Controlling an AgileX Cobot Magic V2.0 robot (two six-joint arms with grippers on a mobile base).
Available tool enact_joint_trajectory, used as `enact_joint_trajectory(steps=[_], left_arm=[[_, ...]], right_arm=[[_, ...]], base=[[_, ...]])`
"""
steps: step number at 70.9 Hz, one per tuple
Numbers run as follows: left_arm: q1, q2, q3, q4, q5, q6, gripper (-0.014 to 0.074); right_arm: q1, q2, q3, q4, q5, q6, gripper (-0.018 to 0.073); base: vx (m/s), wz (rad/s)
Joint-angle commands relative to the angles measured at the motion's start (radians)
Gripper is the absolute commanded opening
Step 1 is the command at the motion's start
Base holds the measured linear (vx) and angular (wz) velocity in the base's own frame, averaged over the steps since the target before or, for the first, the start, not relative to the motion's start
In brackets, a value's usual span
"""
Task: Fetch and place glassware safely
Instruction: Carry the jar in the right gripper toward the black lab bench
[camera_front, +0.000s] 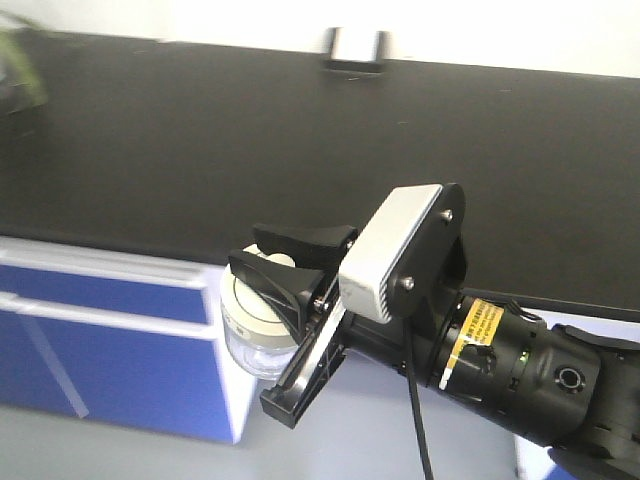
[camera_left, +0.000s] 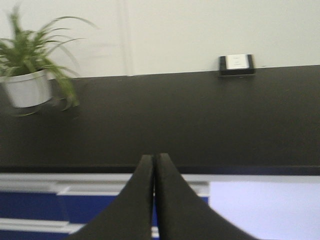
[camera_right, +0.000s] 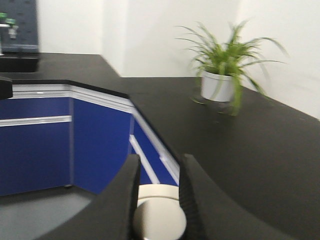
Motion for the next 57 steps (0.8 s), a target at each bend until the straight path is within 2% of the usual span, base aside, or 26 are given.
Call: enact_joint_trajectory(steps=[1,25,57], left_arm=[[-0.005,0.009,-0.025,-0.006,-0.070,-0.006,-0.0007],[-0.005,0.009,-0.025,-0.006,-0.070,-0.006,-0.0007],[-0.005,0.009,-0.025,-0.006,-0.070,-0.006,-0.0007]], right_arm=[[-0.001,-0.029,-0.032,0.015,-0.099,-0.007,-0.0003],[-0.001,-0.029,-0.032,0.015,-0.099,-0.007,-0.0003],[-0.001,-0.029,-0.032,0.015,-0.099,-0.007,-0.0003]], base=[[0.21,-0.64],[0.21,-0.43],[0.20,-0.09]])
